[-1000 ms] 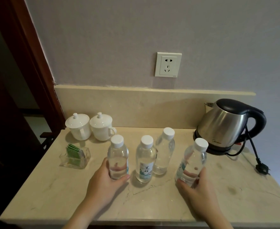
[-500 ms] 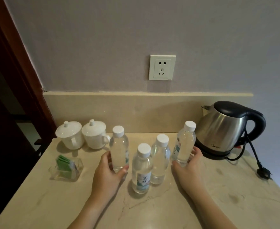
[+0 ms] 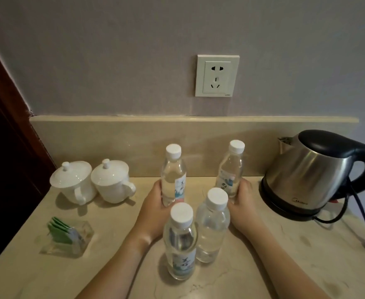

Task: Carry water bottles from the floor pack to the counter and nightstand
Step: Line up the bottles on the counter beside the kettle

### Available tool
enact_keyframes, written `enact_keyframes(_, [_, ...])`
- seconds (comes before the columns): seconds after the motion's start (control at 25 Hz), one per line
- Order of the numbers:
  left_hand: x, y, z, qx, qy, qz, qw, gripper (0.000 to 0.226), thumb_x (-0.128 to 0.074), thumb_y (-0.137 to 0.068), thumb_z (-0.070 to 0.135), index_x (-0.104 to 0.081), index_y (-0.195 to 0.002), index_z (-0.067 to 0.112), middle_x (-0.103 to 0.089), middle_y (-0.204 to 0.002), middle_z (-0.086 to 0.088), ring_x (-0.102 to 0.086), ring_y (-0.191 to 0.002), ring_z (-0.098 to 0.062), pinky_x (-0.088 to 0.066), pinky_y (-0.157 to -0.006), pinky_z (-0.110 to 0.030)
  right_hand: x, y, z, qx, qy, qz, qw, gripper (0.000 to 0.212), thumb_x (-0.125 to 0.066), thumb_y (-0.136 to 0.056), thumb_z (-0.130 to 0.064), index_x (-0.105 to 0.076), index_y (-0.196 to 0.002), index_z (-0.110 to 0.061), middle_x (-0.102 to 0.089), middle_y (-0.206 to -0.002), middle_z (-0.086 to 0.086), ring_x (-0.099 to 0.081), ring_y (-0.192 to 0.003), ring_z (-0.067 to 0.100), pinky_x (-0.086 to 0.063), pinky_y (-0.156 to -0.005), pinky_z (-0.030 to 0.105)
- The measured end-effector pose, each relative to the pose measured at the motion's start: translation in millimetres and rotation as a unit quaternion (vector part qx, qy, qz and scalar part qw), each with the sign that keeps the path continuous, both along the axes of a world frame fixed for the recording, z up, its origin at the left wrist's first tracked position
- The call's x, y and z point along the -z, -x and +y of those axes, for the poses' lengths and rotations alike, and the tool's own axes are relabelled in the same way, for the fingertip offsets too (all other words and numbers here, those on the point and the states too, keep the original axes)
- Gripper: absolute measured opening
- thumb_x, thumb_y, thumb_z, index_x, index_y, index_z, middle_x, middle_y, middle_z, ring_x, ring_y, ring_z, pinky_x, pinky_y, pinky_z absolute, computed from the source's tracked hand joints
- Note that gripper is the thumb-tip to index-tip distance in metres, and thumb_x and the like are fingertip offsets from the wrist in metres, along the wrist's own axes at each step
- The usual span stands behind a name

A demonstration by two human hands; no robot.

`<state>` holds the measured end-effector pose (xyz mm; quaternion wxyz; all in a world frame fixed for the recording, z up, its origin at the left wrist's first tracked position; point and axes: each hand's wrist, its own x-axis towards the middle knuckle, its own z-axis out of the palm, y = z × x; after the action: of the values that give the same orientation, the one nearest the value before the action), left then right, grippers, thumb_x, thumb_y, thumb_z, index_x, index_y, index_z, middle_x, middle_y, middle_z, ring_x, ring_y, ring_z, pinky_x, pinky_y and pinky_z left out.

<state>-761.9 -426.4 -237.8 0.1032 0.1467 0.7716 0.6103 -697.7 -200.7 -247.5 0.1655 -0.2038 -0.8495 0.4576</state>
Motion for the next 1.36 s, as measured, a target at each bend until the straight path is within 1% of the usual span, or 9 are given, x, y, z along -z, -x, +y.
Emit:
enact_keyframes(0.2, [6.2, 27.8, 13.8, -0.004, 0.011, 0.057, 0.998, 0.055, -0.075, -0.08, 0.028, -0.042, -0.113, 0.057, -0.065, -0.118, 0.011, -0.065, -0.107, -0.008, -0.055, -0.09, -0.039, -4.3, 18.8, -4.5, -0.008, 0.059, 0.018, 0.998, 0.063, -0.083, -0.075, -0.034, -0.046, -0.126, -0.028, -0.064, -0.113, -0.014, -0.063, -0.094, 0.003, -0.052, -0.074, 0.018])
enact_keyframes(0.4, [10.2, 43.2, 22.8, 0.014, 0.042, 0.094, 0.995, 0.052, -0.076, -0.078, 0.031, -0.046, -0.117, 0.049, -0.05, -0.125, 0.011, -0.058, -0.112, -0.005, -0.049, -0.1, -0.041, -8.4, 27.2, -6.4, -0.021, 0.035, 0.02, 0.999, 0.062, -0.084, -0.074, -0.031, -0.053, -0.127, -0.026, -0.058, -0.118, -0.01, -0.061, -0.103, 0.013, -0.053, -0.091, 0.034])
enact_keyframes(0.52, [9.2, 47.0, 31.9, 0.041, 0.027, 0.086, 0.995, 0.063, -0.075, -0.082, 0.021, -0.043, -0.117, 0.063, -0.052, -0.129, 0.018, -0.056, -0.115, 0.003, -0.047, -0.098, -0.026, -6.8, 28.3, -6.6, -0.016, 0.052, 0.027, 0.998, 0.065, -0.086, -0.072, -0.03, -0.051, -0.127, -0.027, -0.063, -0.118, -0.01, -0.061, -0.105, 0.011, -0.054, -0.093, 0.037])
enact_keyframes(0.68, [9.0, 50.6, 44.7, 0.074, 0.009, 0.083, 0.994, 0.068, -0.071, -0.085, 0.005, -0.043, -0.115, 0.059, -0.06, -0.12, 0.028, -0.057, -0.113, 0.009, -0.045, -0.088, -0.008, -4.6, 28.3, -6.2, -0.012, 0.055, 0.044, 0.997, 0.059, -0.084, -0.074, -0.025, -0.051, -0.122, -0.032, -0.064, -0.112, -0.016, -0.061, -0.104, 0.006, -0.053, -0.094, 0.033])
enact_keyframes(0.84, [10.7, 51.9, 55.4, 0.083, 0.01, 0.103, 0.991, 0.069, -0.075, -0.082, 0.013, -0.042, -0.113, 0.065, -0.056, -0.129, 0.011, -0.057, -0.116, 0.0, -0.048, -0.1, -0.027, -1.2, 30.9, -3.3, 0.008, 0.045, 0.045, 0.998, 0.062, -0.08, -0.079, -0.027, -0.05, -0.133, -0.027, -0.063, -0.126, -0.006, -0.059, -0.113, 0.013, -0.052, -0.095, 0.033])
enact_keyframes(1.0, [14.7, 56.3, 62.9, 0.085, 0.02, 0.138, 0.987, 0.06, -0.077, -0.081, 0.018, -0.045, -0.123, 0.046, -0.048, -0.124, 0.008, -0.056, -0.117, -0.009, -0.047, -0.104, -0.04, 2.8, 35.2, 0.6, 0.022, 0.004, 0.066, 0.998, 0.054, -0.076, -0.082, -0.029, -0.053, -0.13, -0.027, -0.065, -0.119, -0.007, -0.061, -0.106, 0.012, -0.055, -0.09, 0.037])
enact_keyframes(1.12, [17.5, 58.8, 62.7, 0.1, 0.01, 0.115, 0.988, 0.062, -0.076, -0.08, 0.021, -0.041, -0.124, 0.048, -0.05, -0.128, 0.009, -0.056, -0.12, -0.009, -0.047, -0.105, -0.04, 4.8, 37.7, 2.2, 0.019, -0.011, 0.062, 0.998, 0.05, -0.074, -0.083, -0.028, -0.053, -0.129, -0.027, -0.063, -0.116, -0.006, -0.061, -0.104, 0.013, -0.055, -0.088, 0.035])
enact_keyframes(1.24, [16.4, 56.7, 65.7, 0.101, -0.007, 0.059, 0.993, 0.069, -0.077, -0.08, 0.01, -0.036, -0.129, 0.036, -0.055, -0.126, 0.012, -0.058, -0.118, -0.006, -0.049, -0.102, -0.029, 5.9, 39.6, 2.5, 0.012, -0.008, 0.056, 0.998, 0.058, -0.075, -0.082, -0.03, -0.049, -0.134, -0.027, -0.062, -0.122, -0.005, -0.059, -0.11, 0.014, -0.053, -0.092, 0.036])
enact_keyframes(1.36, [5.4, 40.5, 46.9, 0.034, -0.065, -0.006, 0.997, 0.067, -0.07, -0.086, 0.006, -0.03, -0.136, 0.023, -0.054, -0.127, 0.002, -0.058, -0.116, -0.013, -0.051, -0.086, -0.014, 3.3, 23.0, 0.9, 0.062, 0.059, 0.039, 0.996, 0.068, -0.07, -0.087, -0.034, -0.038, -0.146, -0.026, -0.049, -0.144, -0.001, -0.049, -0.128, 0.016, -0.045, -0.104, 0.038])
